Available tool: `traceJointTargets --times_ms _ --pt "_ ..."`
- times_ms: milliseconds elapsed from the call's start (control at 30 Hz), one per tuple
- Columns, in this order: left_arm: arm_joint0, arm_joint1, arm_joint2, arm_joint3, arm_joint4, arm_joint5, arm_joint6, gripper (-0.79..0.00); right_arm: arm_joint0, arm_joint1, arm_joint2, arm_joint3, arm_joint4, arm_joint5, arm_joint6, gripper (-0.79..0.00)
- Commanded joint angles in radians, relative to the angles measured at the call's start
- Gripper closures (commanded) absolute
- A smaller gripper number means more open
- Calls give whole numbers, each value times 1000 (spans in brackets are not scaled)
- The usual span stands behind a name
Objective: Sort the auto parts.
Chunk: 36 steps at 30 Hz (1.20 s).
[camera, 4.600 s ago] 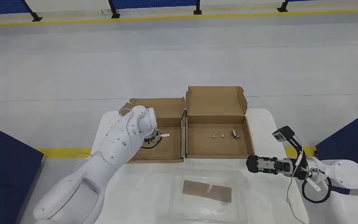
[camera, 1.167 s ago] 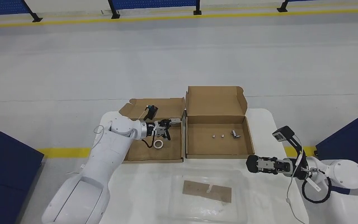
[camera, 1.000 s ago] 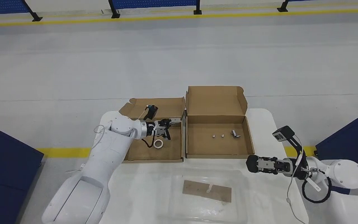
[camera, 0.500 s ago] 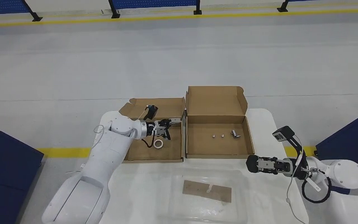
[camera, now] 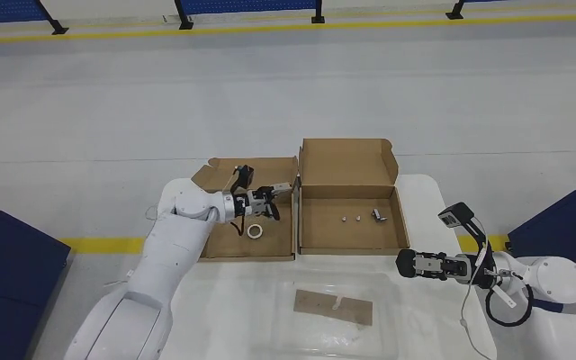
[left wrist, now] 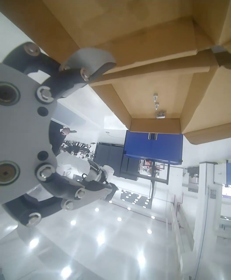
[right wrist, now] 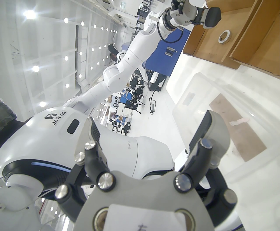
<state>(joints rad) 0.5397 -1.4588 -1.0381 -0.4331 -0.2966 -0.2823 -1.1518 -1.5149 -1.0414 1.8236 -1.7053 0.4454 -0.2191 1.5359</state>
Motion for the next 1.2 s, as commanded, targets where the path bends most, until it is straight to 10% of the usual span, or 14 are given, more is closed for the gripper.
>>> traceJointTargets --times_ms 0,700,1167 --pt "21 12 -21 -42 -25 6 -28 -785 0 0 0 0 0 0 0 -785" --pt "414 167 -314 -698 -65 178 -116 -785 0 0 0 0 0 0 0 -785" --pt "461 181 -342 -768 -78 191 -125 -785 0 0 0 0 0 0 0 -785"
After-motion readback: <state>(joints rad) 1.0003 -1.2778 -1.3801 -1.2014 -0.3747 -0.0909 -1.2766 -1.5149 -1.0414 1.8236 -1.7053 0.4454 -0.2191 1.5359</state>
